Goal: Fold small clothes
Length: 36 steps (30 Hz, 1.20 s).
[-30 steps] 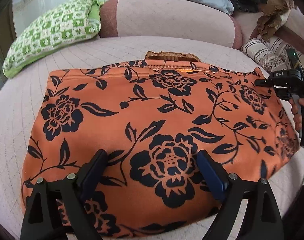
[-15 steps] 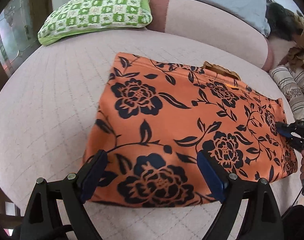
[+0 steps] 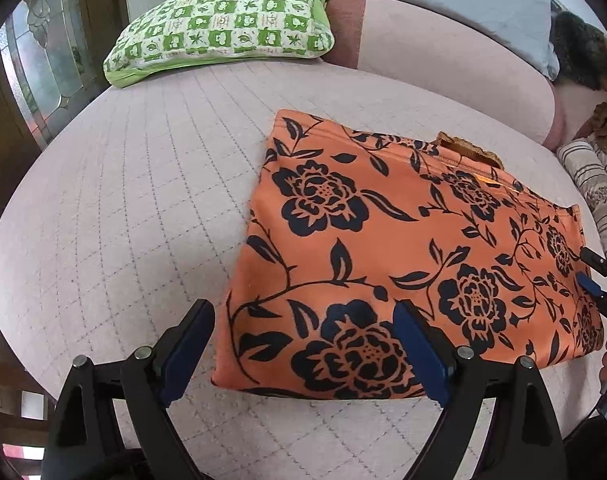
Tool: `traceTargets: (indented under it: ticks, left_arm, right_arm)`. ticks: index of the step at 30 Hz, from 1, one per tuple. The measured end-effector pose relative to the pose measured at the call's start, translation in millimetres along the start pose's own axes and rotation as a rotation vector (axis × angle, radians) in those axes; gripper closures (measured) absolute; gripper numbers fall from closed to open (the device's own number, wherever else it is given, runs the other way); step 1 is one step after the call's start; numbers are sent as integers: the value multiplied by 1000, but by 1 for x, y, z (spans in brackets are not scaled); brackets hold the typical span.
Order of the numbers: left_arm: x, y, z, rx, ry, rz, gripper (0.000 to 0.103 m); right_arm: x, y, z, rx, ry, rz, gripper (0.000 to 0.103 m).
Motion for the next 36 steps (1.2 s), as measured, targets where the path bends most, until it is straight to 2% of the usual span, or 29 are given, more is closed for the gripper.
traceTargets:
  ticks: [6,13,16,18,20,23,25,26,27,28,30,32,34,36]
  left_arm:
    - [1,-2,2,4,-10,-8,12]
    - [-8,-10,2,-22,10,-12,12]
    - [-23,-32,-1,-110,86,3,12]
    - [-26,-47,0,-180,107,11,12]
    - [-14,-63,6,-251,63,21,12]
    - [11,-69,17,-306,-56,77,14]
    - [20,-67,21,-316,-99,105,34]
    - [20,-65,21,-284,-93,68,45]
    - [18,-61,19,-251,-85,60,73]
    - [19,-53,18,-215,-107,95,92]
    - [14,-49,16,-203,-95,73,95]
    - [9,-52,13,-244,-81,75,96]
    - [10,-59,14,-301,-93,79,96]
    - [17,-62,19,-303,-118,65,95]
  right_arm:
    - [-11,6,-2,7,14,-24,33]
    - [-8,3,0,-7,18,-13,31]
    - [-7,2,-1,-21,16,-8,29]
    - [-7,2,-1,-26,16,-4,29]
    - [-6,1,0,-26,17,-3,29]
    - [-5,0,0,-27,18,-1,27]
    - [-5,-1,1,-31,17,1,27]
    - [-5,-1,1,-31,17,2,27]
    - [-5,-1,1,-31,17,1,27]
    - [-5,0,1,-30,17,1,27]
    - [-5,0,1,-32,17,3,27]
    - [-4,0,1,-32,16,4,27]
    - [-4,0,0,-32,16,3,27]
    - [-4,0,1,-33,15,6,27]
Point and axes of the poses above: each gripper's, at about its wrist camera, not at the fingertips, and x roughly the way its jaws point, y to its right, z to its underside, the point moved 6 cm from there along x, roughly the way its jaws point, and after that the axes turned 7 degrees about -z, right-handed, at the moved point
